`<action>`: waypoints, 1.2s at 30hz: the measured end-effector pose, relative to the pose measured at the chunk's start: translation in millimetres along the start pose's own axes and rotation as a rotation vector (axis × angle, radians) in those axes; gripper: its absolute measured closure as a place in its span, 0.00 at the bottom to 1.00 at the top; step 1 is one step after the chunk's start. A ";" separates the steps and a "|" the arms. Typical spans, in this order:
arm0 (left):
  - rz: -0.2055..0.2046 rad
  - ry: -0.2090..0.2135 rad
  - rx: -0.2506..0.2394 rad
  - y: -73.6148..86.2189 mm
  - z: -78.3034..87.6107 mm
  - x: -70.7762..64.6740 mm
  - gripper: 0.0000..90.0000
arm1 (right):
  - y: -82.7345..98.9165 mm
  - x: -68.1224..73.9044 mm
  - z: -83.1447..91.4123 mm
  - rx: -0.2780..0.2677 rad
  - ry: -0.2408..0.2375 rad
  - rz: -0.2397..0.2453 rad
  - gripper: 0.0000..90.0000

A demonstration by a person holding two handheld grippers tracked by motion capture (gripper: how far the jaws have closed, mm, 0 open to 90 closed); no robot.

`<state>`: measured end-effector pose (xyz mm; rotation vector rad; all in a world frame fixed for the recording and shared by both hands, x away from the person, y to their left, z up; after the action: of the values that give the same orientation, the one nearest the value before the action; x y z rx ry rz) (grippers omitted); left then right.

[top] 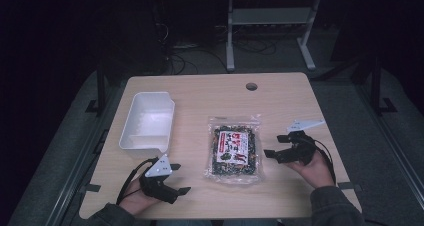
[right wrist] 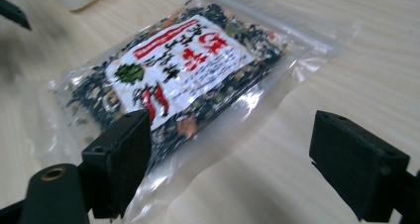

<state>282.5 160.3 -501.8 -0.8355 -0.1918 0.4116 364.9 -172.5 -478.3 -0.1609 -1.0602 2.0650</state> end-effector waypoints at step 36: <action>-0.006 0.016 0.004 0.7 0.5 -0.3 0.19 | -83.1 -80.4 -81.7 0.152 0.081 -0.118 0.37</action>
<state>281.9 160.9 -502.0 -0.8342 -0.1791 0.3994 504.2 -149.2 -488.2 -0.1023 -0.8406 2.0059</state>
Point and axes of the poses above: each handheld gripper's, and its own axes: z roughly backward along the jaws, y roughly out of its underside, x roughly to its left, the point moved 8 cm from there along -z, roughly forward along the jaws, and after that the axes turned 2 degrees about -z, right-handed, at the moved point
